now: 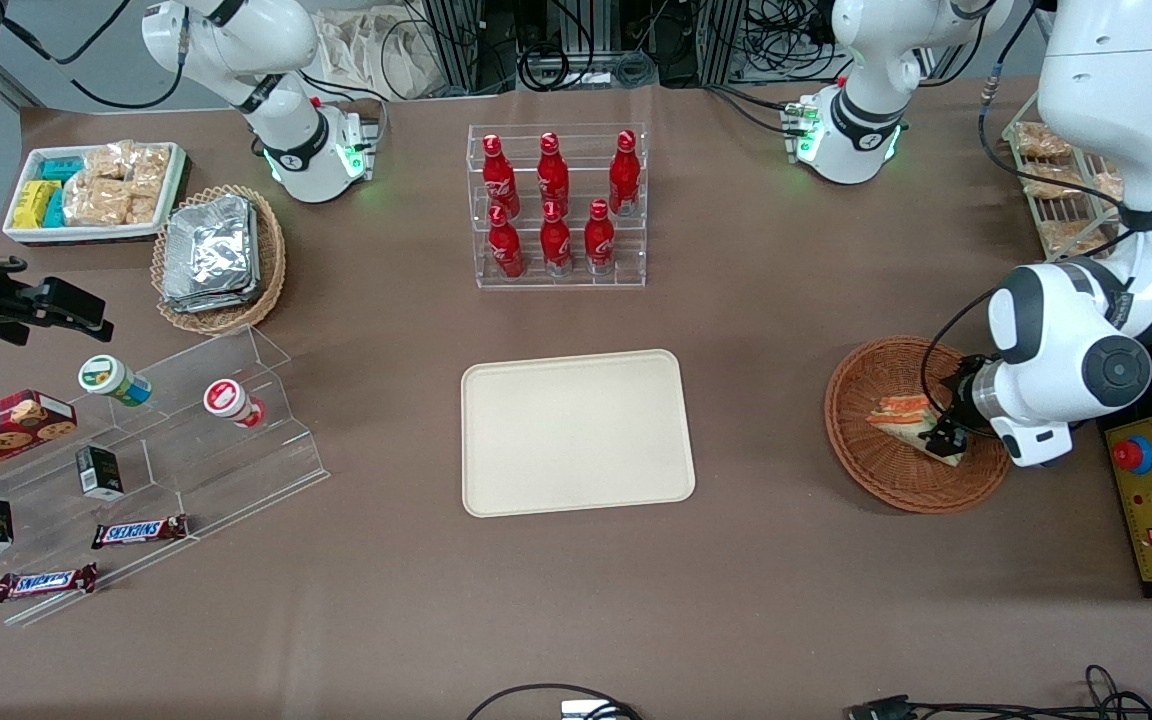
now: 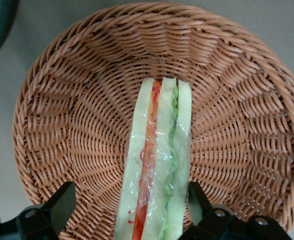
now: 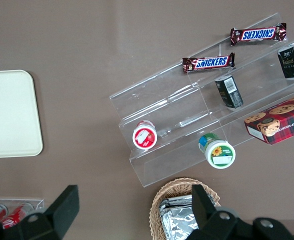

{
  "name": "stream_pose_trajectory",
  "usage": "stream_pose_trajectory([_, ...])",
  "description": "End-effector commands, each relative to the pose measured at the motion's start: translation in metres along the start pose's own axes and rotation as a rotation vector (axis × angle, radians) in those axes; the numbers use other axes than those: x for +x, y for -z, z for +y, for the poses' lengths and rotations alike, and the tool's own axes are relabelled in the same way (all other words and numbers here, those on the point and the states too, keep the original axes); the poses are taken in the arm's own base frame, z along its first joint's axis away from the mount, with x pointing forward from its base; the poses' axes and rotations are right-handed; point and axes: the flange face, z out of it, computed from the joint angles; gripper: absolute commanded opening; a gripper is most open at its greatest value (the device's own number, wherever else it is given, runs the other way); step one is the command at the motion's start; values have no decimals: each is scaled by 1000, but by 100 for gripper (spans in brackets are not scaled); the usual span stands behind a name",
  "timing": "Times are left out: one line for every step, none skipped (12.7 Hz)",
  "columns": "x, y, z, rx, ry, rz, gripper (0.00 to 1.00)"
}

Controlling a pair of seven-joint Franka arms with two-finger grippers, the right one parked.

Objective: Place sandwich from basket to tray
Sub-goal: 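Lower the open left gripper around the sandwich and close it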

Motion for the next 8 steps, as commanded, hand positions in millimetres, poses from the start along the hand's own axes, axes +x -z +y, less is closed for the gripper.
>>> stream_pose_trajectory([-6,-19,5,15,60,-18,86])
stream_pose_trajectory([-7,-22,7,20,74,-18,75])
stream_pose_trajectory([-14,-22,10,23,76,-17,59])
stream_pose_trajectory([-19,-19,15,20,87,-13,46])
stream_pose_trajectory([-24,-19,18,22,91,-10,30])
stream_pose_trajectory([-26,-14,20,15,88,-6,8])
stream_pose_trajectory([-26,-6,22,9,85,-4,0])
stream_pose_trajectory([-27,4,23,7,74,-1,0])
